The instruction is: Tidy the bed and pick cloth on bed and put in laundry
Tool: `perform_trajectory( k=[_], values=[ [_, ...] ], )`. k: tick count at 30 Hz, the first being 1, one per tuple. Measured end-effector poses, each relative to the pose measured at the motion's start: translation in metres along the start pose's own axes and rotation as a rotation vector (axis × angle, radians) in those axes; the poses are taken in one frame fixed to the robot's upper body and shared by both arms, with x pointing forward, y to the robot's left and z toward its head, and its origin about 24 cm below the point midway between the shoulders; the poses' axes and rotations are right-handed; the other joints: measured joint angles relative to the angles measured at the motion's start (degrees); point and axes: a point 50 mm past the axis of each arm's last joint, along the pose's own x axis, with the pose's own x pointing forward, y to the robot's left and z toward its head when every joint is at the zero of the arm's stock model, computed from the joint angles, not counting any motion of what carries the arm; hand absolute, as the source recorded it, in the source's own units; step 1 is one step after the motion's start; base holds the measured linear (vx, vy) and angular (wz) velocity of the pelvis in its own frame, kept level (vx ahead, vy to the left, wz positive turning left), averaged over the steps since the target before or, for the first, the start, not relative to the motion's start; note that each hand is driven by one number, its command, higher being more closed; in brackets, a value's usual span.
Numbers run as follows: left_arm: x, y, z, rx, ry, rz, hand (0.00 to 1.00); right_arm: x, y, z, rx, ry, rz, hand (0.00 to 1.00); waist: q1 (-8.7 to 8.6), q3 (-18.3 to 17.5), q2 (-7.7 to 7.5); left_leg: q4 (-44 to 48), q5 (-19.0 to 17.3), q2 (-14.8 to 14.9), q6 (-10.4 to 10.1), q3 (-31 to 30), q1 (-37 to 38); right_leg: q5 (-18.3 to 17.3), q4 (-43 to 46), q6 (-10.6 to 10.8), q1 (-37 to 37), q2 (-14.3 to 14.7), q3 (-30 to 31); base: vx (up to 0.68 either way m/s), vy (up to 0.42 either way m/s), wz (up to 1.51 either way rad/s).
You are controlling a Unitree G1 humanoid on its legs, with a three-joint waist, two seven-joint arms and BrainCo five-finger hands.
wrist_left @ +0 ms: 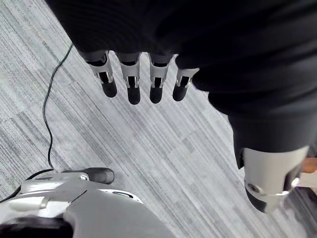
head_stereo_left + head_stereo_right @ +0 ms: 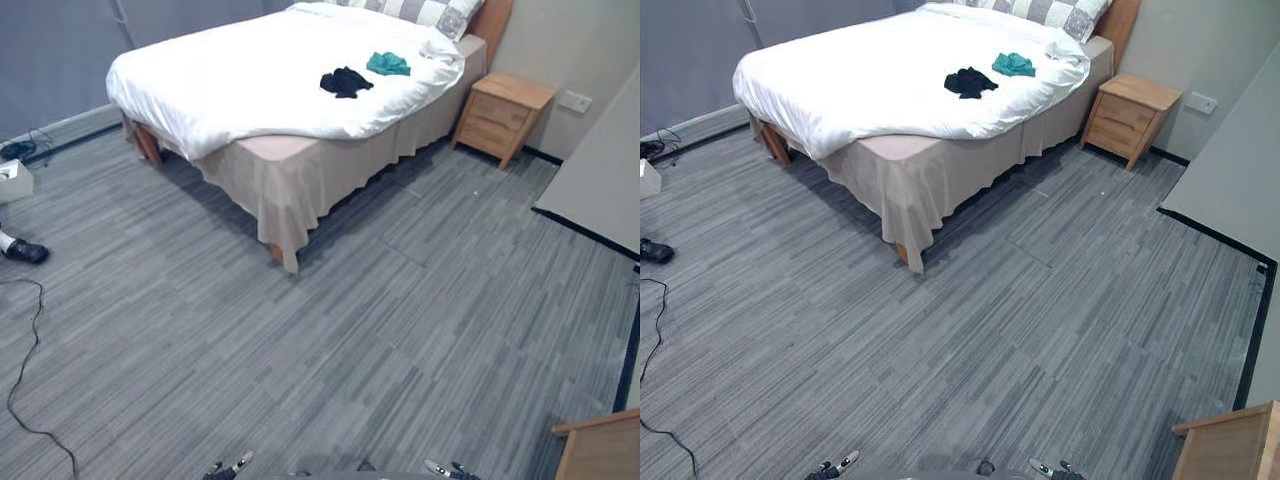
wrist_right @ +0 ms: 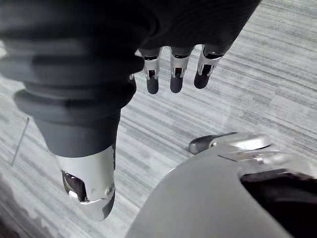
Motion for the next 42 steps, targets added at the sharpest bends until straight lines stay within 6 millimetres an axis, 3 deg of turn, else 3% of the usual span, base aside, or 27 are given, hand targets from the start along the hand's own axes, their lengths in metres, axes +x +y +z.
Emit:
perform_trajectory(
  k=[1,4,5,8,10,11,12,13,14,15,17,19,20,21,23,25,26,28,32,33,34,35,36,37,39,40,42],
  values=[
    [0.000,0.004,0.001,0.003,0.001,0.011,0.00,-0.001,0.001,0.002,0.017,-0.016,0.002,0.00,-0.16,0.43,-0.84,3.19,-1.83,-0.14,0.41,-0.49,0.00,0.42,12.00,0.00,-5.34,-1.71,0.03,-0.01,-0.034,0.24],
    [0.000,0.006,-0.001,-0.011,0.007,0.013,0.00,-0.002,0.003,-0.002,0.066,-0.021,0.004,0.00,-0.21,0.70,-1.14,7.35,-5.14,1.50,-0.47,-0.97,2.25,-0.06,21.05,-0.11,-11.38,-5.13,-0.92,0.15,-0.076,0.10],
    [0.000,0.006,-0.001,-0.011,0.007,0.013,0.00,-0.002,0.003,-0.001,0.068,-0.022,0.004,0.00,-0.26,0.76,-1.10,7.20,-5.18,1.64,-0.53,-0.99,2.60,-0.08,19.64,-0.14,-11.33,-5.49,-1.38,0.18,-0.117,0.04],
    [0.000,-0.001,0.001,-0.009,-0.005,-0.007,0.00,-0.001,-0.003,0.001,0.104,-0.026,-0.014,0.00,-0.25,1.52,0.88,7.44,-7.51,5.26,-2.18,-0.91,4.82,1.73,-6.69,-0.29,-8.17,-6.03,-6.72,0.32,-0.204,-0.06],
    [0.001,-0.005,0.006,-0.003,-0.010,-0.017,0.00,-0.002,-0.006,-0.002,0.146,-0.016,-0.024,0.00,-0.22,3.23,2.17,10.24,-11.20,8.47,-5.27,-0.62,5.17,7.88,-23.93,0.69,-6.45,-5.41,-7.25,0.40,-0.305,-0.11],
    [0.001,-0.006,0.008,-0.004,-0.012,-0.018,0.00,-0.002,-0.006,-0.002,0.154,-0.013,-0.024,0.00,-0.21,3.85,2.32,10.85,-12.53,9.12,-5.82,-0.50,6.16,8.36,-25.43,1.01,-5.53,-5.63,-6.92,0.42,-0.375,-0.19],
    [0.001,-0.010,0.008,-0.015,-0.012,-0.025,0.00,-0.003,-0.010,-0.006,0.172,-0.004,-0.036,0.00,-0.15,4.72,3.18,10.83,-15.11,10.69,-6.68,0.09,9.02,12.42,-23.06,0.60,-5.47,-5.54,-8.02,0.43,-0.397,-0.11],
    [0.001,-0.017,0.009,-0.038,-0.011,-0.036,0.00,-0.003,-0.016,-0.005,0.176,-0.008,-0.051,0.00,-1.11,4.69,5.04,9.09,-16.70,13.18,-5.11,0.33,11.39,11.48,-15.29,0.00,-7.70,-4.62,-9.79,0.45,-0.395,-0.07],
    [0.001,-0.018,0.009,-0.042,-0.012,-0.040,0.00,-0.004,-0.017,-0.007,0.184,-0.003,-0.057,0.00,-1.77,3.86,5.37,7.27,-17.25,13.67,-3.22,0.25,12.49,10.00,-11.44,-1.21,-9.38,-4.64,-10.38,0.51,-0.375,0.19],
    [0.001,-0.018,0.010,-0.051,-0.015,-0.039,0.00,-0.005,-0.019,-0.011,0.199,0.010,-0.066,0.00,-2.07,2.89,5.45,7.90,-15.74,14.05,0.30,-1.00,13.95,6.47,-6.25,-5.49,-10.97,-3.95,-11.38,0.46,-0.298,0.07],
    [0.002,-0.023,0.019,-0.061,-0.047,-0.052,0.00,-0.004,-0.023,-0.010,0.205,0.018,-0.077,0.00,-1.83,3.11,6.41,22.53,-8.66,16.64,-4.24,-1.38,8.56,2.30,-3.11,-7.94,-10.64,-1.60,-11.51,0.58,-0.429,-0.21],
    [0.002,-0.024,0.019,-0.067,-0.056,-0.056,0.00,-0.004,-0.027,-0.007,0.172,0.012,-0.087,0.00,-2.21,3.61,6.93,39.07,1.75,19.79,-5.75,-3.49,1.89,-0.47,-5.42,-8.93,-5.59,1.28,-12.22,0.66,-0.456,-0.14],
    [0.002,-0.024,0.021,-0.073,-0.071,-0.059,0.00,-0.003,-0.030,-0.007,0.150,0.020,-0.093,0.00,-2.34,3.96,7.73,50.88,1.14,21.55,-5.54,-3.44,-2.79,-0.61,-9.23,-9.26,-0.12,3.43,-12.41,0.54,-0.296,0.03],
    [0.002,-0.022,0.024,-0.074,-0.089,-0.062,0.00,-0.003,-0.028,-0.009,0.123,0.031,-0.089,0.00,-2.29,4.40,7.13,55.89,-0.07,21.22,-5.68,-2.95,-5.62,-0.63,-12.66,-9.31,4.71,4.18,-12.66,0.51,-0.246,0.15],
    [0.002,-0.018,0.032,-0.063,-0.123,-0.063,0.00,-0.002,-0.024,-0.008,0.082,0.028,-0.072,0.00,-1.84,4.68,5.46,54.24,-2.03,18.20,-5.81,-0.12,-10.71,-0.25,-18.58,-9.75,11.87,4.35,-13.26,0.42,-0.178,0.17],
    [0.001,-0.019,0.035,-0.073,-0.160,-0.068,0.00,0.001,-0.020,0.010,0.052,-0.039,-0.059,0.00,-0.41,5.10,5.59,36.95,-2.66,12.45,-5.18,4.79,-17.53,-0.43,-25.15,-9.50,18.33,5.04,-12.70,0.51,-0.166,-0.11],
    [0.001,-0.019,0.035,-0.081,-0.159,-0.065,0.00,0.002,-0.019,0.015,0.046,-0.058,-0.055,0.00,-0.04,5.23,5.43,31.53,-2.29,11.34,-5.26,6.77,-18.26,-0.64,-26.13,-9.44,19.55,4.99,-12.43,0.52,-0.101,-0.19],
    [0.000,-0.018,0.025,-0.110,-0.133,-0.056,0.00,0.003,-0.016,0.029,0.026,-0.115,-0.047,0.00,0.06,5.95,5.36,11.39,2.14,8.15,-6.01,13.70,-19.05,-1.53,-30.01,-8.42,24.53,5.39,-12.63,0.41,-0.031,0.02],
    [-0.005,-0.018,-0.001,-0.145,-0.053,-0.043,0.00,0.003,-0.014,0.038,0.003,-0.153,-0.035,0.00,1.13,6.44,6.35,2.53,4.53,8.40,-5.18,19.33,-24.24,-5.40,-34.34,-5.86,32.73,8.84,-12.54,0.55,0.084,0.10],
    [-0.005,-0.015,-0.005,-0.154,-0.034,-0.035,0.00,0.003,-0.013,0.038,0.003,-0.144,-0.031,0.00,2.49,6.60,5.44,2.83,7.50,8.18,-0.72,20.45,-25.01,-7.69,-34.45,-4.53,34.84,8.51,-12.41,0.64,0.133,-0.06],
    [-0.004,-0.008,-0.003,-0.160,-0.034,-0.018,0.00,0.004,-0.010,0.037,0.004,-0.135,-0.022,0.00,3.29,5.99,3.75,4.43,10.77,7.30,2.98,22.39,-24.71,-9.11,-33.40,-2.60,35.01,6.52,-12.67,0.66,0.135,-0.03],
    [-0.004,-0.005,-0.003,-0.173,-0.030,-0.005,0.00,0.005,-0.008,0.039,-0.021,-0.130,-0.006,0.00,3.15,5.63,2.58,6.29,12.15,6.88,4.80,24.13,-25.32,-9.90,-27.76,-0.95,32.59,4.68,-12.87,0.71,0.181,0.23],
    [-0.003,-0.001,-0.003,-0.176,-0.014,0.014,0.00,0.007,-0.001,0.048,-0.036,-0.137,0.020,0.00,2.71,5.81,1.50,6.36,13.48,5.30,7.84,24.61,-24.52,-10.85,-13.83,2.56,27.56,0.75,-12.38,0.70,0.215,0.47],
    [-0.002,0.003,-0.002,-0.168,-0.008,0.021,0.00,0.008,0.001,0.049,-0.038,-0.131,0.025,0.00,2.84,5.72,-0.12,8.01,11.05,3.34,10.97,24.15,-24.04,-8.30,3.46,7.11,20.61,-3.93,-12.03,0.69,0.227,0.58],
    [0.000,0.003,0.005,-0.163,-0.020,0.019,0.00,0.009,0.006,0.050,-0.041,-0.124,0.040,0.00,2.64,5.92,-0.92,10.39,7.02,0.81,10.62,21.55,-22.08,-6.85,15.98,6.86,14.98,-9.05,-12.85,0.64,0.185,0.76],
    [0.000,0.002,0.008,-0.166,-0.043,0.014,0.00,0.009,0.010,0.051,-0.043,-0.124,0.051,0.00,2.28,6.15,-0.34,10.31,5.07,-0.58,10.46,18.45,-18.85,-8.03,18.08,4.93,12.76,-10.32,-13.40,0.73,0.180,1.30],
    [0.000,0.001,0.013,-0.153,-0.079,0.000,0.00,0.009,0.014,0.056,-0.035,-0.144,0.066,0.00,1.02,6.53,0.85,7.52,3.73,-1.47,9.01,13.23,-12.59,-9.12,13.43,4.48,9.90,-9.19,-13.78,0.56,0.097,1.31]
  ],
)
